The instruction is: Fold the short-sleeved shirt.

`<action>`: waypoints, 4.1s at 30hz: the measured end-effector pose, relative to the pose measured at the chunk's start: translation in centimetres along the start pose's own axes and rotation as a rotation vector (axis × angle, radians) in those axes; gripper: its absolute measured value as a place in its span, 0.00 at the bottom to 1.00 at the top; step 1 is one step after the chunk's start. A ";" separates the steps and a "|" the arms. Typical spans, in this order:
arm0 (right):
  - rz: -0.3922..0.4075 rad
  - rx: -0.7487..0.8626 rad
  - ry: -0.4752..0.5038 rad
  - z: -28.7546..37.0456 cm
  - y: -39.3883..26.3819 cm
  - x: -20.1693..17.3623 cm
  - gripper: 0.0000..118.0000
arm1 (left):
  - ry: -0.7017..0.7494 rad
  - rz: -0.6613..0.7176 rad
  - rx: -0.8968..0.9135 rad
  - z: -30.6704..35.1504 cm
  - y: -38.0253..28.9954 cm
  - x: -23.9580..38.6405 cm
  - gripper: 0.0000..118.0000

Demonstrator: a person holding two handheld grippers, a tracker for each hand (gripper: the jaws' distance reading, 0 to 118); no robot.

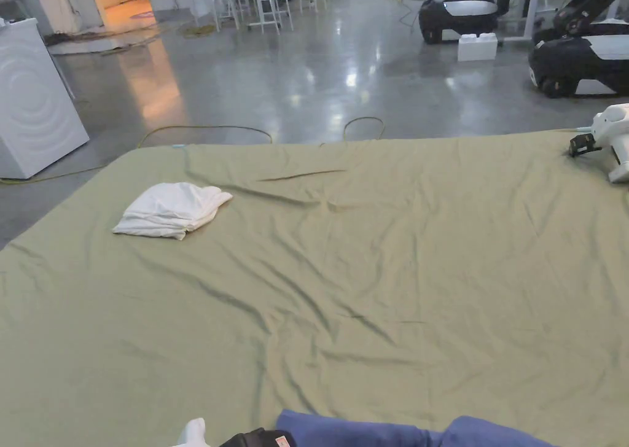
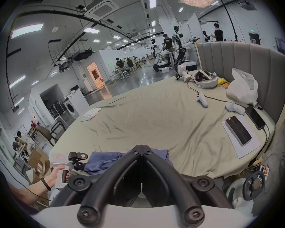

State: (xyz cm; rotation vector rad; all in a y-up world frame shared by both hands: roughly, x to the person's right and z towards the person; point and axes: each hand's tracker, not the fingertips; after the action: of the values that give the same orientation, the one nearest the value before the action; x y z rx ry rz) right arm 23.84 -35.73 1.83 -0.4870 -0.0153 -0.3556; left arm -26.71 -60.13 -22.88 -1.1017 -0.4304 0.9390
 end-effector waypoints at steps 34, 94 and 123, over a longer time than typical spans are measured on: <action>-0.075 -0.021 0.000 0.5 -1.8 1.2 0.00 | 0.141 -0.590 -0.064 -9.6 -8.3 18.7 0.32; -0.079 -0.570 0.252 -22.6 -7.8 -3.0 0.00 | -0.153 -0.044 0.059 -1.3 -4.3 6.5 0.20; 0.012 -0.136 0.211 -13.6 1.2 -1.6 0.00 | 0.414 -0.721 0.743 21.7 7.1 18.2 0.77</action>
State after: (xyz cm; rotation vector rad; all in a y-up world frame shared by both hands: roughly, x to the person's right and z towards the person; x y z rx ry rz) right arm 21.82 -40.47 -10.91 -0.5820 0.2179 -0.3970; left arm -34.97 -32.13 -22.61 -0.3713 -0.0875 0.1678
